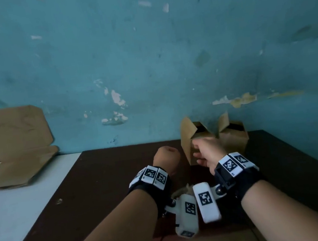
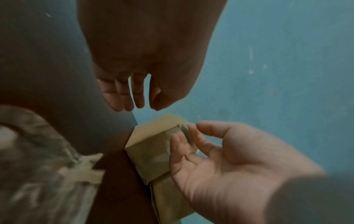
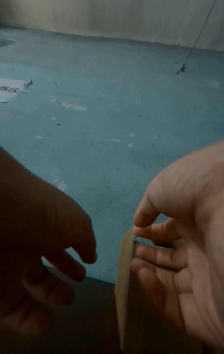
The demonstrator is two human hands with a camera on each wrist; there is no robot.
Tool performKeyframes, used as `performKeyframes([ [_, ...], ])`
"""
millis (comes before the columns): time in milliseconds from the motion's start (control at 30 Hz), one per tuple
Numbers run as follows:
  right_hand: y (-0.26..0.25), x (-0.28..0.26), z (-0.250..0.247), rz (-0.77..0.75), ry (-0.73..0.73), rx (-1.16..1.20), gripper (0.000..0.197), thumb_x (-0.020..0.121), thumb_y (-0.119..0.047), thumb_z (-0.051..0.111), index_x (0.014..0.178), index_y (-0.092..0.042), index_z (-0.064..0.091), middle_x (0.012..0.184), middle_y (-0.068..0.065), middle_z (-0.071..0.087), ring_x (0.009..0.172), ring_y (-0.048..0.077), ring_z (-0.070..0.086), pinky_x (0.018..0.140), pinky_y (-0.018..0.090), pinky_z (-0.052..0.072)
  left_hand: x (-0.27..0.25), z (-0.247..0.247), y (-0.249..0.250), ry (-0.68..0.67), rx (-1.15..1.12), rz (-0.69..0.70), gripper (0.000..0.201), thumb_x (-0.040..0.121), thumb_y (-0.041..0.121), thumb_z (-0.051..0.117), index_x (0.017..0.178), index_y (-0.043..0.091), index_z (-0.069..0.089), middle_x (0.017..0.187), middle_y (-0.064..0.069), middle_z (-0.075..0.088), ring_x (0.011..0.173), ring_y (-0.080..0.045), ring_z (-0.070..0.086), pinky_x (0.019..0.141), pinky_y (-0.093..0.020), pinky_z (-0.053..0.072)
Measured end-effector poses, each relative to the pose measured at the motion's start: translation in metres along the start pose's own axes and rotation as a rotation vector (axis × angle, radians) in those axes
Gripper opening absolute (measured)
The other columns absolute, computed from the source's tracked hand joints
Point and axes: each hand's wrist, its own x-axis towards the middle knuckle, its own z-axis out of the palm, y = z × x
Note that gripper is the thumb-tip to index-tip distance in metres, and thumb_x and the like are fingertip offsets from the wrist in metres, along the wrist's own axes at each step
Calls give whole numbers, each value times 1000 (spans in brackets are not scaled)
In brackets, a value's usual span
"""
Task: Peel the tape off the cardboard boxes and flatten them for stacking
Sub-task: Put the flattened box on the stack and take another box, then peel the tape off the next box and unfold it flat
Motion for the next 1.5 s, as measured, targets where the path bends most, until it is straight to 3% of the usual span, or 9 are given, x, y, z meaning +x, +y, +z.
performKeyframes([
  [167, 7, 30, -41, 9, 115, 96, 10, 99, -11, 54, 93, -17, 59, 82, 3, 58, 72, 18, 57, 59, 31, 45, 28, 38, 28, 56, 58, 67, 50, 94, 46, 65, 131, 13, 61, 130, -8, 65, 122, -27, 61, 93, -28, 46],
  [367, 25, 47, -61, 64, 60, 160, 32, 100, -23, 57, 131, -16, 58, 117, 10, 66, 84, 19, 62, 57, 29, 49, 52, 63, 45, 52, 153, -8, 95, 71, 75, 61, 136, 6, 51, 136, -19, 59, 122, -38, 60, 101, -45, 53],
  [600, 30, 55, -66, 87, -37, 158, 5, 101, -26, 58, 106, -27, 58, 111, 2, 61, 94, 20, 60, 67, 32, 53, 59, 61, 48, 58, 261, -8, 47, 104, 29, 54, 136, -6, 50, 136, -26, 59, 125, -41, 58, 102, -46, 51],
  [700, 34, 53, -63, 139, -90, 215, 23, 98, -29, 63, 119, -23, 59, 116, 4, 60, 100, 21, 58, 65, 32, 54, 54, 48, 47, 40, 267, -14, 68, 92, 11, 73, 144, -11, 35, 142, -28, 53, 129, -42, 54, 106, -44, 46],
  [900, 26, 43, -65, 133, -333, 140, 26, 94, -33, 70, 118, -23, 62, 132, 7, 60, 118, 30, 57, 84, 49, 61, 28, 16, 50, 94, -65, -35, 51, 110, 38, 40, 145, 1, 45, 139, -23, 50, 122, -45, 54, 82, -54, 60],
  [1033, 27, 25, -58, 95, -599, 89, 54, 80, -40, 79, 130, -26, 65, 133, 8, 65, 125, 36, 57, 86, 58, 59, 1, -11, 42, 132, -28, 55, 38, 109, 43, 37, 94, 16, 60, 98, -7, 62, 98, -34, 62, 84, -56, 60],
  [1133, 24, 8, -41, 63, -630, 23, 72, 68, -48, 83, 133, -29, 61, 136, 7, 62, 127, 37, 54, 83, 56, 61, -14, -28, 28, 186, 57, 155, 40, 106, 46, 40, 81, 21, 58, 82, -1, 64, 88, -31, 67, 86, -51, 58],
  [1300, 18, -8, -20, 52, -590, -21, 79, 65, -61, 77, 135, -32, 56, 131, 5, 63, 119, 36, 58, 89, 58, 59, -46, -40, 13, 249, 108, 250, 30, 105, 47, 43, 105, 27, 65, 84, 6, 69, 78, -18, 66, 69, -39, 53],
  [1500, 13, -14, -12, 61, -580, -45, 67, 79, -74, 58, 133, -34, 59, 126, 1, 67, 113, 35, 63, 87, 55, 60, -57, -51, -1, 223, 74, 277, 55, 97, 59, 55, 143, 29, 57, 127, 7, 69, 108, -12, 67, 89, -39, 60],
])
